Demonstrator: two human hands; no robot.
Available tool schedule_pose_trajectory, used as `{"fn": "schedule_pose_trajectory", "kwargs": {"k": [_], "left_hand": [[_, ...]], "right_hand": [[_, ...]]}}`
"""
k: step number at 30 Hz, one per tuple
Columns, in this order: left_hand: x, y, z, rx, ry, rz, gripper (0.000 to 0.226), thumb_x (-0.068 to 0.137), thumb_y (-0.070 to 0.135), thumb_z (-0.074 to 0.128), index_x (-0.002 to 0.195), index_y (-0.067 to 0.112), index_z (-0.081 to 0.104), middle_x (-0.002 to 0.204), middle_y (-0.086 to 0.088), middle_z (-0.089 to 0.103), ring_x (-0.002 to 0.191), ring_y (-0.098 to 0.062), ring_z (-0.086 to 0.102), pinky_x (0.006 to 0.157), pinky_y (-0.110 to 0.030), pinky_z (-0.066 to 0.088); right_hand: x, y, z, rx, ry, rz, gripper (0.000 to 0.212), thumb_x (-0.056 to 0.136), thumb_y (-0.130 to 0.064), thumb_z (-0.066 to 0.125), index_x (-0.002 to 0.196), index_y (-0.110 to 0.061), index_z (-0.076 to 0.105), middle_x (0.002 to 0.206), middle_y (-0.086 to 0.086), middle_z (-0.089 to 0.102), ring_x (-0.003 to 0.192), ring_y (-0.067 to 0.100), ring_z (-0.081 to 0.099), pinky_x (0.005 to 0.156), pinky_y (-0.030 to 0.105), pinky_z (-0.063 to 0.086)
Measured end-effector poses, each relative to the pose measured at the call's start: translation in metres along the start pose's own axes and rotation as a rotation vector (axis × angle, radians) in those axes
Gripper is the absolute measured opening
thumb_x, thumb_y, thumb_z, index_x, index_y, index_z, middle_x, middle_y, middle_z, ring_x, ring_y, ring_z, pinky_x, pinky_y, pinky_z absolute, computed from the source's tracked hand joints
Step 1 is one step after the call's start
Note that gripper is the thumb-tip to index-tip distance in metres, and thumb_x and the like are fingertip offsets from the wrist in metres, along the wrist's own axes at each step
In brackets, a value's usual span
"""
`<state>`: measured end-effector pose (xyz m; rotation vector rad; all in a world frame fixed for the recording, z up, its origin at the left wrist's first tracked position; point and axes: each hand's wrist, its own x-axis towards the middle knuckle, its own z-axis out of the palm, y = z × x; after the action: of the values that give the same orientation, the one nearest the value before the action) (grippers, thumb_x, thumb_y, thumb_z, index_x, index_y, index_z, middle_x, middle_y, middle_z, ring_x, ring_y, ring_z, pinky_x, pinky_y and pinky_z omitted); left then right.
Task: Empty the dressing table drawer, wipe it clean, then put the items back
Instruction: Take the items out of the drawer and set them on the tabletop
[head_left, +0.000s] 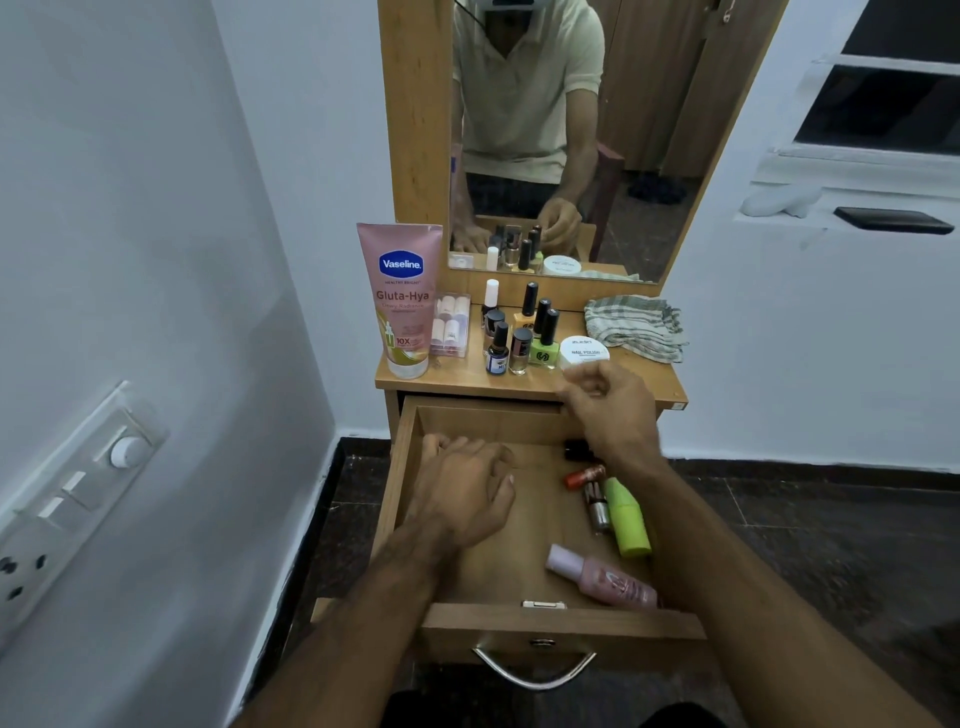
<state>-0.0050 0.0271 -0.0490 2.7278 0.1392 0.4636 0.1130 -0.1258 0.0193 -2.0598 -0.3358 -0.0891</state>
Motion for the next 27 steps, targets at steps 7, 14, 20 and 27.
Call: {"fn": "schedule_pose_trajectory", "kwargs": {"k": [7,14,20,27], "left_hand": [[0.000,0.001,0.002,0.033,-0.016,0.026,0.033,0.087,0.044,0.052,0.114,0.032,0.066,0.106,0.016,0.069,0.102,-0.005,0.058,0.097,-0.034,0.025],[-0.001,0.000,0.001,0.014,-0.003,0.024,0.031,0.086,0.041,0.052,0.111,0.032,0.068,0.104,0.018,0.070,0.103,-0.002,0.058,0.095,-0.031,0.023],[-0.001,-0.003,0.004,0.009,-0.005,0.019,0.032,0.084,0.043,0.052,0.110,0.034,0.068,0.101,0.019,0.069,0.107,0.001,0.057,0.093,-0.028,0.022],[-0.002,-0.001,0.004,0.011,-0.030,0.032,0.033,0.085,0.047,0.051,0.112,0.035,0.067,0.099,0.020,0.067,0.105,0.001,0.056,0.092,-0.029,0.022]], "right_hand": [[-0.047,0.057,-0.013,-0.961,-0.419,-0.105,0.031,0.094,-0.029,0.059,0.122,-0.037,0.069,0.125,-0.005,0.065,0.116,0.019,0.056,0.088,0.036,0.049],[-0.054,0.045,-0.009,-1.146,-0.370,-0.214,0.037,0.103,-0.032,0.048,0.138,-0.023,0.055,0.138,0.004,0.057,0.131,0.025,0.046,0.101,0.037,0.045],[-0.057,0.041,-0.006,-1.141,-0.387,-0.167,0.037,0.103,-0.031,0.047,0.139,-0.022,0.050,0.136,0.004,0.062,0.126,0.025,0.051,0.098,0.037,0.045],[-0.053,0.059,0.003,-0.592,-0.404,-0.062,0.031,0.091,-0.020,0.068,0.121,-0.025,0.060,0.111,-0.007,0.069,0.102,0.016,0.066,0.085,0.034,0.056]]}}
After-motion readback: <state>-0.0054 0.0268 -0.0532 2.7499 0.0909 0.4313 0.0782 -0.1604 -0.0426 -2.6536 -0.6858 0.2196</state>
